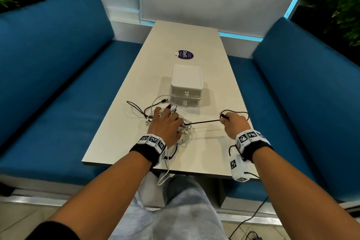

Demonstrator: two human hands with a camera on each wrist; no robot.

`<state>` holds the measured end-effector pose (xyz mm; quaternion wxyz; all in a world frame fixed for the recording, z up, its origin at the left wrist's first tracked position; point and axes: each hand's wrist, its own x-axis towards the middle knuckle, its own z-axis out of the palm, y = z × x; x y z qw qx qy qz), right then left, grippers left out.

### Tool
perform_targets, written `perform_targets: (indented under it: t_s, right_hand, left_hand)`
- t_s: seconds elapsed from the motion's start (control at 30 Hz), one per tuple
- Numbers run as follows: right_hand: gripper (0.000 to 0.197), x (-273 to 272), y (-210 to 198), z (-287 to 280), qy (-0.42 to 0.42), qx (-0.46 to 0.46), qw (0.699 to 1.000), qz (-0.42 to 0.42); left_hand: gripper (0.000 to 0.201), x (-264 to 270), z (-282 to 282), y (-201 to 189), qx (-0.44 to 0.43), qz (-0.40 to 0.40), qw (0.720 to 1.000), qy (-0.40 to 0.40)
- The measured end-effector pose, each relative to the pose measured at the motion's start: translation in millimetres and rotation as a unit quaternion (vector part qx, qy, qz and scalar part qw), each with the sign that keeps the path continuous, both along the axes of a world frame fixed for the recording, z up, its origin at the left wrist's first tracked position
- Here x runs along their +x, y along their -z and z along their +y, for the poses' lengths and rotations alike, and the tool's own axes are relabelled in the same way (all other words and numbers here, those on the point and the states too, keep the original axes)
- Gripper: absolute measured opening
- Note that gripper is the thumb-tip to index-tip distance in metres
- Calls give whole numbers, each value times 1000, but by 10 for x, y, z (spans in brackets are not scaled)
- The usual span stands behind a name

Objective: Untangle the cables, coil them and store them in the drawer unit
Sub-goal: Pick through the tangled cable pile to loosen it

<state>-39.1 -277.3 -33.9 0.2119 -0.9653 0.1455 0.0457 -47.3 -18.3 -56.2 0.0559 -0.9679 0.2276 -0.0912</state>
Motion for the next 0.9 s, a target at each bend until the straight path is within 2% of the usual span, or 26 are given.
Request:
perform_targets:
  t_s: [0.1, 0.27, 0.33, 0.43, 0.57, 0.7, 0.8, 0.9]
  right_hand:
    - [24, -95, 105, 142, -25, -51, 998, 2]
    - [48, -184, 180, 389, -112, -23, 993, -20]
    - [46, -192, 173, 505, -163, -4, 986, -45]
    - [33, -151, 189, 636, -212, 27, 975, -57]
    - [20, -76, 191, 715, -210, 35, 977, -30]
    - [25, -53, 197, 761, -194, 30, 980, 18]
    - [29, -62, 195, 776, -206, 13, 978, 21]
    - [29, -64, 197, 754, -220, -7, 975, 28]
  left_hand:
    - [32, -28, -66, -7, -4, 11, 1000, 4]
    - [31, -45, -103, -2, 1, 12, 1000, 16]
    - [32, -35, -115, -10, 2, 16, 1000, 13]
    - [34, -20, -142, -23, 11, 30, 999, 11]
    - [35, -22, -172, -37, -2, 48, 999, 9]
    - [35, -4, -168, -13, -17, 45, 999, 6]
    - [46, 23, -193, -7, -49, 38, 998, 2]
    - [54, 49, -205, -5, -25, 31, 999, 8]
